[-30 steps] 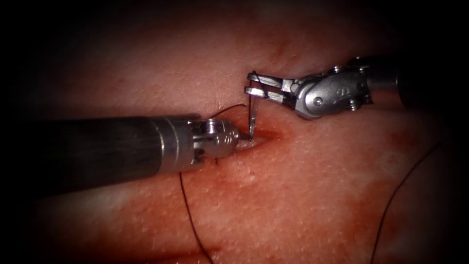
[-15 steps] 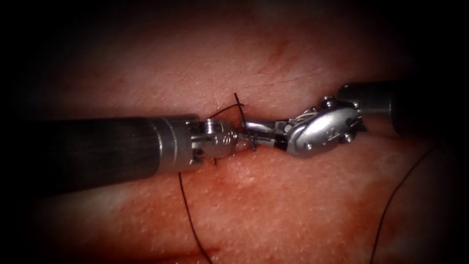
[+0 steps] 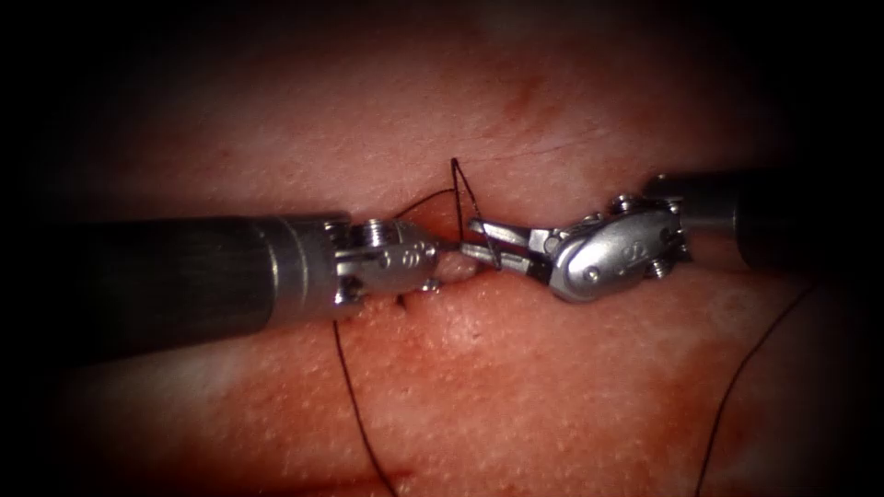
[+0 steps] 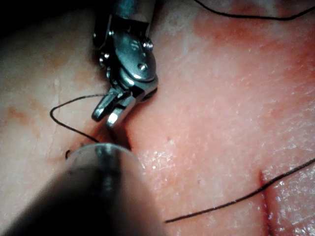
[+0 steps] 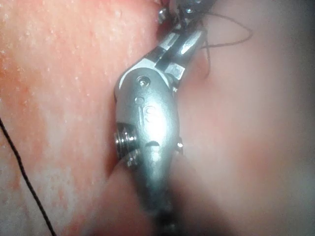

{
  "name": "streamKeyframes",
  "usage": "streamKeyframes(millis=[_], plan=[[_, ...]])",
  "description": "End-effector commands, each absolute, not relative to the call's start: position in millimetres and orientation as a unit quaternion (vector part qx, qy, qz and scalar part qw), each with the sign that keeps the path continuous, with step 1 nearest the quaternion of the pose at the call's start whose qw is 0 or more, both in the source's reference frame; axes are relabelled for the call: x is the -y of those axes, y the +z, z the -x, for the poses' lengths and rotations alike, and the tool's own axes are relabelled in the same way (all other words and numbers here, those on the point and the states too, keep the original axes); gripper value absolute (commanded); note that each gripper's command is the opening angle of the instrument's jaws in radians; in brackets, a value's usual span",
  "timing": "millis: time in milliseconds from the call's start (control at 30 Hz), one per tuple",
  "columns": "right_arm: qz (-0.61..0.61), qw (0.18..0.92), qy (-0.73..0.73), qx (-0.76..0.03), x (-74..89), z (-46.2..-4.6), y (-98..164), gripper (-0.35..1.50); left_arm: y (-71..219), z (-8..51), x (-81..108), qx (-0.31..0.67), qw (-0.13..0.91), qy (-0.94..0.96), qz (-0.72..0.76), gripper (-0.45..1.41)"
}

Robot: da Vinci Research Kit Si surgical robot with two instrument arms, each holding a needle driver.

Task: Wound Closure
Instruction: Push needle through skin above incision with right hand

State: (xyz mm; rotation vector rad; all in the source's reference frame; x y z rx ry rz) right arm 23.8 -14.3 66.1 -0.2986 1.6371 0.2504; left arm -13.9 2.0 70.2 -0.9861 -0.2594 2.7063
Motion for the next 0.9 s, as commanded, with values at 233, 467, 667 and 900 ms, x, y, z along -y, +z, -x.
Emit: streamKeyframes(millis=[233,467,667,900], plan=[[0.074,0.673,0.190,-0.711,12.3,-23.8,68.7,-0.35,64.4,12.9,-3.3,-0.004,0.160,0.906,0.392,0.46],[0.066,0.677,0.205,-0.704,10.9,-23.4,70.0,-0.35,61.2,13.6,-1.1,-0.031,0.165,0.906,0.388,0.24],[0.053,0.675,0.223,-0.701,9.9,-23.3,70.4,-0.35,61.5,15.0,2.1,-0.039,0.161,0.903,0.396,0.10],[0.012,0.664,0.264,-0.700,8.7,-23.2,70.8,-0.35,63.5,17.5,6.4,-0.021,0.134,0.910,0.391,0.05]])
